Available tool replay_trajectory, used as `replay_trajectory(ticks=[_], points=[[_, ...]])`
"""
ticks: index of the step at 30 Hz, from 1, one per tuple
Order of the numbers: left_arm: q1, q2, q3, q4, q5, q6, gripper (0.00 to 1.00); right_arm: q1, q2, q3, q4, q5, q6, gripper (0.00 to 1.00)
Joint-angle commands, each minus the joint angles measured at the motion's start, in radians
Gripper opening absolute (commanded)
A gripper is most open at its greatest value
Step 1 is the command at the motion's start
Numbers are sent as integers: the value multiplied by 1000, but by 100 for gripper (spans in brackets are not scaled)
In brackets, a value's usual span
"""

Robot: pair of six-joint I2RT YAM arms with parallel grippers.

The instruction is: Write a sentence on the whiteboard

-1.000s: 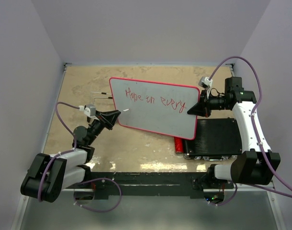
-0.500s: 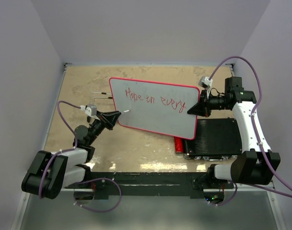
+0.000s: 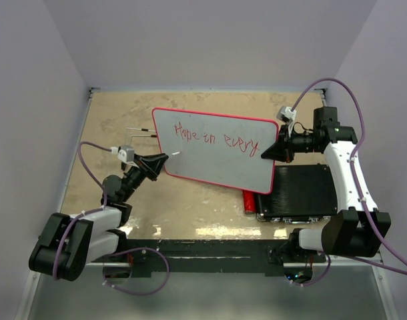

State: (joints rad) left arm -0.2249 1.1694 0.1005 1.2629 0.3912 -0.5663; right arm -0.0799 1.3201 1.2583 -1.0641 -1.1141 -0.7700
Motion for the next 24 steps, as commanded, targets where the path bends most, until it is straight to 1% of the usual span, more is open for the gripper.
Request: replay_trajectory(ticks=[1,16,24], points=[[-5,-31,19,155,12,52,0,0,-12,16,44,-35,0,0],[-5,-131,11,75,17,52,0,2,-19,10,50,-30,6,0],[-5,-154,11,52,20,43,0,2,-19,10,53,-27,9,0]])
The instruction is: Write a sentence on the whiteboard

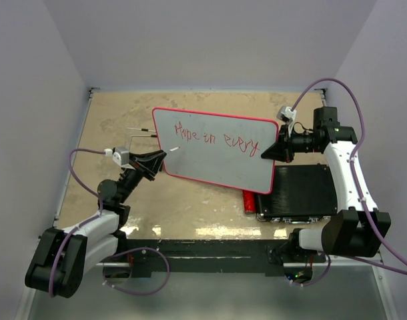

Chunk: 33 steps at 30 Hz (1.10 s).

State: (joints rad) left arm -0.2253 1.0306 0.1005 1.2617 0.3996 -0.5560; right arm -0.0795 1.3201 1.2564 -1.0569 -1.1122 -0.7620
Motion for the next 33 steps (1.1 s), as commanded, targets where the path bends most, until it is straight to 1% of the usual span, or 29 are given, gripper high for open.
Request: replay_trajectory(ticks=[1,33], points=[[-5,-15,11,53,10,30,0,1,-19,12,46,-29,1,0],[-3,-76,7,-16,5,27,0,1,-22,6,55,-24,10,0]])
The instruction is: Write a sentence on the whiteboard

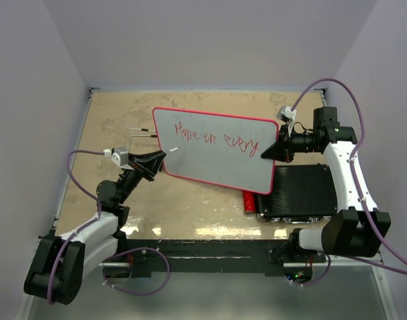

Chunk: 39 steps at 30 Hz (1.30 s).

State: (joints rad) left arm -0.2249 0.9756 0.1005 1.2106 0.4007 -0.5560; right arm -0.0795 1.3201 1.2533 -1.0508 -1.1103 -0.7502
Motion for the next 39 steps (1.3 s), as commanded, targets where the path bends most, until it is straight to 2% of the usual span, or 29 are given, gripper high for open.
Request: replay_trajectory(ticks=[1,22,39], points=[[-4,-25,7,30,4,27,0,3,-24,11,48,-26,-1,0],[1,-175,33,-174,-3,-8,0,11,-32,5,63,-3,9,0],[7,-218,65,-309,0,-15,0,12,-48,-5,78,13,22,0]])
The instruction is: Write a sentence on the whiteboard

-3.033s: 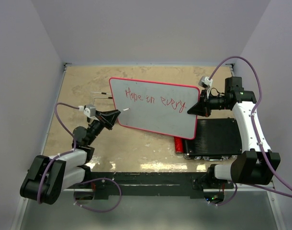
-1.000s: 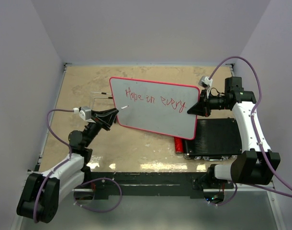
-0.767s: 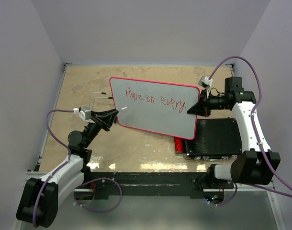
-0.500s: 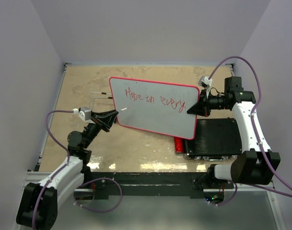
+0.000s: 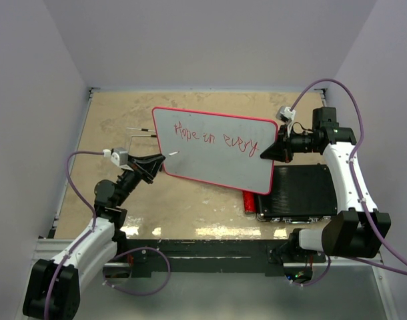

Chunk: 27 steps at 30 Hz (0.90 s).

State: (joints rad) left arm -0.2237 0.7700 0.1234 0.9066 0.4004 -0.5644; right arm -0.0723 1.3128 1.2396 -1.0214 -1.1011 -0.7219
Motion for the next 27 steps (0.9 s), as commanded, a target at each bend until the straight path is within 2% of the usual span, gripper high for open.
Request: replay_trajectory(ticks=[1,10,20,27], points=[[6,-14,44,-5,2,-6,0,5,-41,9,49,6,-7,0],[6,-15,47,-20,0,-15,0,8,-32,11,53,10,-5,0],[7,100,42,159,52,12,0,11,-40,9,61,10,4,0],[9,169,71,193,74,43,0,11,-49,1,69,14,15,0]])
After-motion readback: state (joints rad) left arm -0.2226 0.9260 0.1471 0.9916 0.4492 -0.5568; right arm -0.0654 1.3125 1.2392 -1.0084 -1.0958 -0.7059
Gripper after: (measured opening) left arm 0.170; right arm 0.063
